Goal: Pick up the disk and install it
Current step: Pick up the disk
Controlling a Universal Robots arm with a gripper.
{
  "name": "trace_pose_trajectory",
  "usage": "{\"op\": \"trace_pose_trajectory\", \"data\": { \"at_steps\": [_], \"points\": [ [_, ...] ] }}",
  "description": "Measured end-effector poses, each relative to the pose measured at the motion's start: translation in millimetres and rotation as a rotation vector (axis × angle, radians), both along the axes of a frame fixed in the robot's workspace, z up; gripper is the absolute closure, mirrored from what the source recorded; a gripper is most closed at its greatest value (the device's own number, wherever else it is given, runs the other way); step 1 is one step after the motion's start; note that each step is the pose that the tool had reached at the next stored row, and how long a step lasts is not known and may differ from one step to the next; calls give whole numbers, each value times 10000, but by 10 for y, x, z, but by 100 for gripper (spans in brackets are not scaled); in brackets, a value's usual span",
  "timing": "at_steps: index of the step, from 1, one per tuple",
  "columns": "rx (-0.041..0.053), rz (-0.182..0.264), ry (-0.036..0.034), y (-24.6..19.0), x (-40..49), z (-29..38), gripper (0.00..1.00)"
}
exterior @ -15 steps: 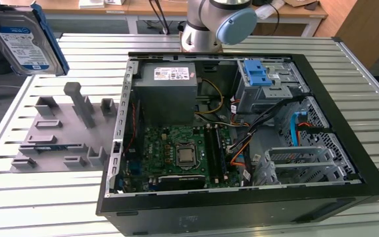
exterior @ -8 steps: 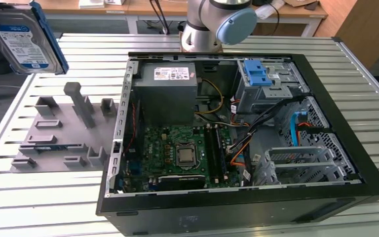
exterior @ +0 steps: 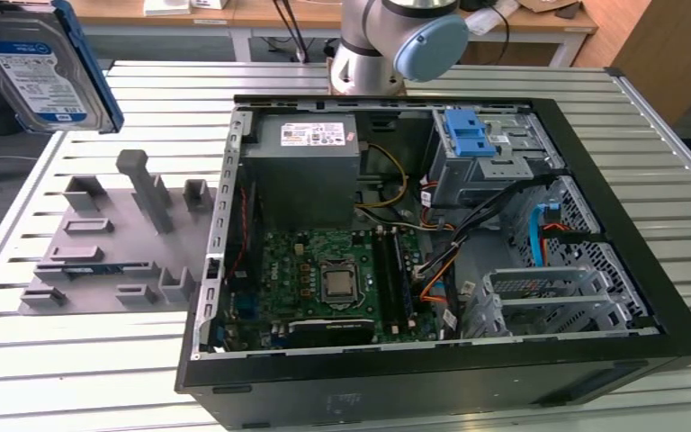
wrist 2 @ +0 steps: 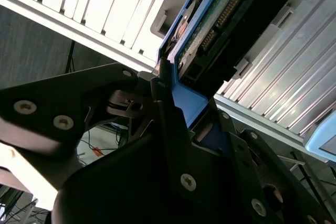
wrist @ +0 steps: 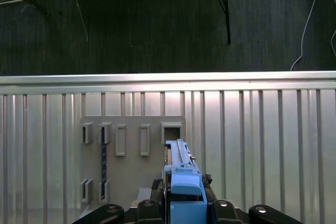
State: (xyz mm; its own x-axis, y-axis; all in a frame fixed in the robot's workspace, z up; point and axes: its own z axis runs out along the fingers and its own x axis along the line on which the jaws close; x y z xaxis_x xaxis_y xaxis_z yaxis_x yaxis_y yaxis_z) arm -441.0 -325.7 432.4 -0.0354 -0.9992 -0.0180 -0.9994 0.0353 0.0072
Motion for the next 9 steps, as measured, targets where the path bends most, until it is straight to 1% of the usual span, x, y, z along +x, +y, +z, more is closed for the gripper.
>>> {"op": "trace_pose_trajectory", "data": {
  "at_steps": [9],
  "points": [
    [0, 0, 1, 0, 0, 59, 63]
  ]
}}
